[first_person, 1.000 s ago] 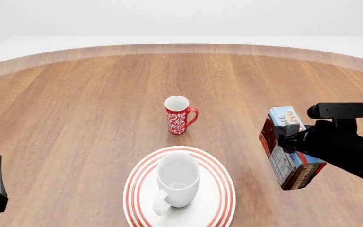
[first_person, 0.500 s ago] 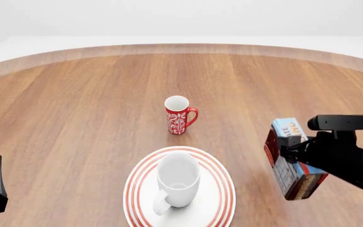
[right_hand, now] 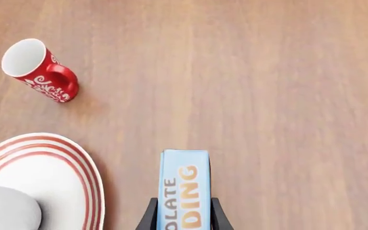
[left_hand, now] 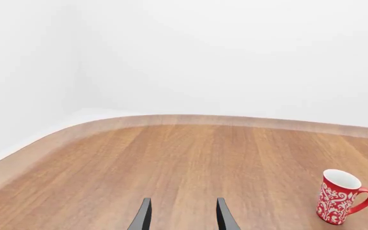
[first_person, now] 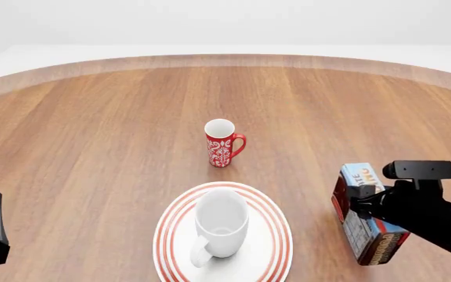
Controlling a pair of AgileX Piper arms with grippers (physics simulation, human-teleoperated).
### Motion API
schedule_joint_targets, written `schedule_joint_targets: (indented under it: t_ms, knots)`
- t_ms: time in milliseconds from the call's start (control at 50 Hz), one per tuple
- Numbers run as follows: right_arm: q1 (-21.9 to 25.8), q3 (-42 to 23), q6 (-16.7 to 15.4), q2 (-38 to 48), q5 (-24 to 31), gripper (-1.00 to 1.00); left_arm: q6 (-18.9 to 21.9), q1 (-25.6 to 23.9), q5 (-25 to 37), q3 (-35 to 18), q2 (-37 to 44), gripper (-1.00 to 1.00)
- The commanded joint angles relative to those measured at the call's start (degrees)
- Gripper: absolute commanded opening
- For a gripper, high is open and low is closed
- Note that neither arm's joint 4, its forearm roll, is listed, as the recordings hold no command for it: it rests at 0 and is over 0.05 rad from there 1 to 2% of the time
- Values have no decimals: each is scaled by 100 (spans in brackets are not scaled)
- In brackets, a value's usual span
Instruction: Pick up the white mug and put it on the plate, and put the chocolate pudding to the right of the plate.
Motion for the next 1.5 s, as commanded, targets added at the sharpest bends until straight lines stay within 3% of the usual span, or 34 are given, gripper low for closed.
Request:
schedule_joint_targets:
  t_ms: [20, 280, 720, 740, 980, 1500]
  knots:
    - [-48, 206, 98, 190, -258, -100, 4, 4, 3, 0, -4, 100]
    - [-86, 329, 74, 496, -559, -100, 1, 6, 3, -1, -3, 100]
    - [-109, 364, 75, 485, -542, -100, 2, 4, 4, 0, -4, 100]
    - [-117, 362, 70, 478, -533, 100, 5, 6, 4, 0, -5, 100]
    - [-106, 269, 87, 358, -369, 100, 1, 7, 4, 0, -6, 100]
    - [-217, -516, 203, -732, 812, 100, 3, 6, 4, 0, -7, 100]
